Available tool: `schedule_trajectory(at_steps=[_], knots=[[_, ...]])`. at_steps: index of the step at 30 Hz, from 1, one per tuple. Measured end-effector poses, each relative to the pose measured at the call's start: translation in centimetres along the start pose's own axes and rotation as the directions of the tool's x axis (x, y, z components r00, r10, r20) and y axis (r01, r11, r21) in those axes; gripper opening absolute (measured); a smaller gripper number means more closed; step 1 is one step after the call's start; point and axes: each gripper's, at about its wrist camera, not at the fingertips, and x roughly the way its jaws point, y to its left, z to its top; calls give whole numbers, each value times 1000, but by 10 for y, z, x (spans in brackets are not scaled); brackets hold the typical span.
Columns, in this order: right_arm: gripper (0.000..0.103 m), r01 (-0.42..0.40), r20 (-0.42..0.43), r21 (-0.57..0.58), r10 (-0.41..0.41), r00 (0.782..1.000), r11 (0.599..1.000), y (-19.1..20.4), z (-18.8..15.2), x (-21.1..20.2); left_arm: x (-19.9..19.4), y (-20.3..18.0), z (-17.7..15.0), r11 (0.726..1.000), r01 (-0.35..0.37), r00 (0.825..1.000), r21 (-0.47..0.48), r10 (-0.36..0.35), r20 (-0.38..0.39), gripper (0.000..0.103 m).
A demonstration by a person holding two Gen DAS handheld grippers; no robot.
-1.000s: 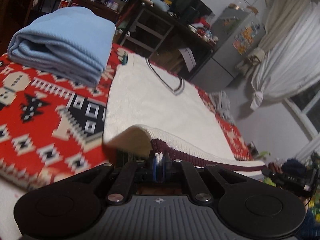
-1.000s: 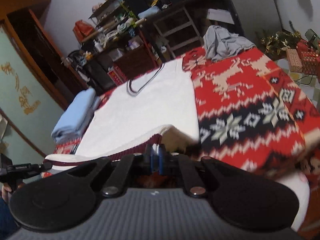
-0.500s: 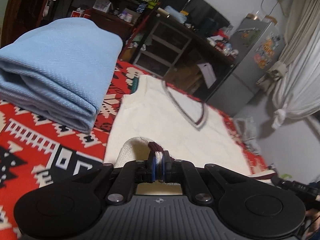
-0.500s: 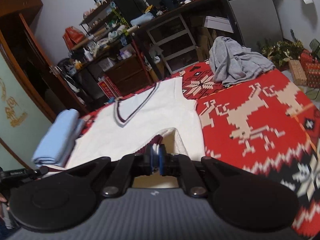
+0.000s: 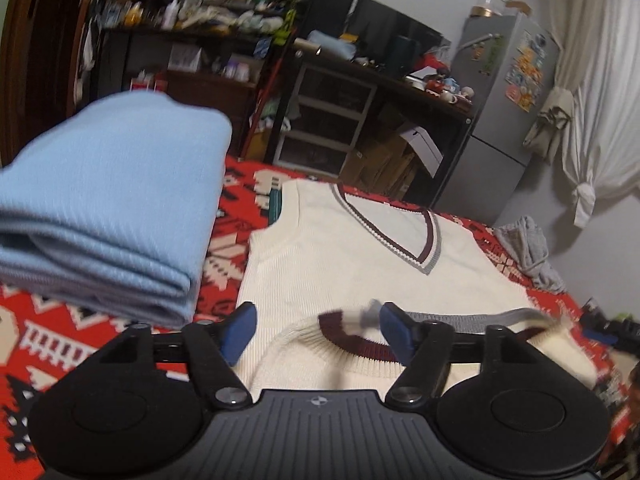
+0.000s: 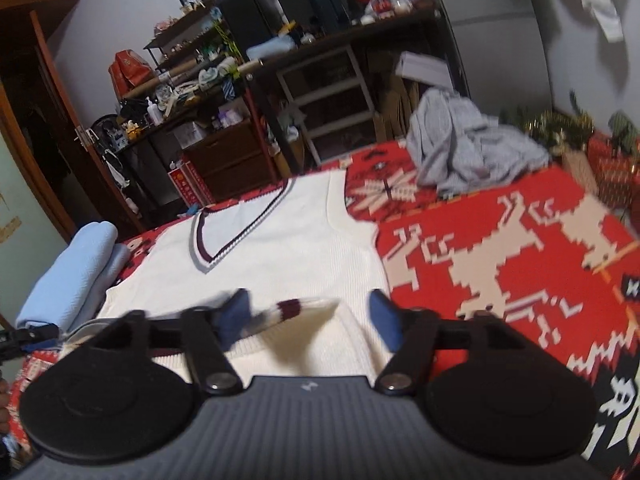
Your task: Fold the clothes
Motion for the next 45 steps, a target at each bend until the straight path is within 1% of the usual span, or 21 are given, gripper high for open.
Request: schedule_trajectory(at_steps=[1, 2, 4, 7, 9, 11, 14, 16, 17, 20, 23, 25, 26, 31, 35, 40, 45], knots=[[84, 7, 16, -26, -7, 1000, 1000, 4, 0, -4, 0, -4, -1, 1000, 2, 1000, 23, -2, 5, 79], [90, 13, 25, -52, -12, 1000, 999, 9, 0, -4, 2, -8, -3, 999, 5, 1000, 42, -5, 6, 80], [94, 19, 30, -109, -16, 999, 994, 17, -1, -5, 7, -15, -6, 998, 21, 1000, 67, -20, -11, 83], [101, 1, -2, -209, -1, 1000, 978, 34, -7, 2, 18, -29, -10, 993, 53, 998, 106, -49, -39, 84], [102, -21, -33, -274, 13, 999, 961, 47, -15, 9, 24, -39, -13, 989, 69, 997, 135, -63, -48, 84], [102, -33, -70, -331, 10, 998, 943, 58, -23, 18, 31, -48, -16, 980, 93, 995, 174, -86, -50, 84], [102, -32, -122, -395, -17, 992, 918, 71, -34, 32, 42, -58, -20, 970, 72, 997, 232, -61, -57, 84], [102, -16, -160, -419, -56, 986, 908, 72, -40, 46, 53, -58, -23, 967, 50, 996, 251, -29, -88, 84], [102, -4, -177, -424, -79, 981, 906, 73, -43, 53, 58, -58, -26, 965, 42, 994, 257, -13, -110, 84], [103, -3, -163, -388, -65, 984, 922, 69, -49, 56, 69, -58, -35, 956, -4, 990, 294, 45, -131, 85], [103, -6, -154, -384, -58, 986, 923, 68, -51, 56, 72, -63, -39, 942, -32, 990, 333, 76, -121, 93], [103, 0, -135, -379, -55, 989, 925, 67, -54, 54, 74, -63, -39, 944, -48, 989, 327, 90, -114, 102], [103, 2, -133, -379, -56, 990, 926, 67, -54, 54, 75, -62, -39, 946, -55, 989, 318, 96, -113, 103], [103, 6, -129, -376, -59, 990, 927, 66, -53, 55, 72, -59, -43, 948, -58, 993, 314, 87, -78, 103], [103, 15, -121, -373, -64, 991, 928, 66, -54, 55, 71, -60, -45, 951, -73, 993, 302, 97, -65, 103], [103, 24, -110, -377, -71, 991, 926, 65, -56, 53, 70, -61, -46, 949, -78, 993, 306, 101, -59, 103], [103, 24, -111, -377, -71, 991, 926, 65, -56, 53, 70, -58, -45, 955, -59, 994, 292, 82, -67, 103]])
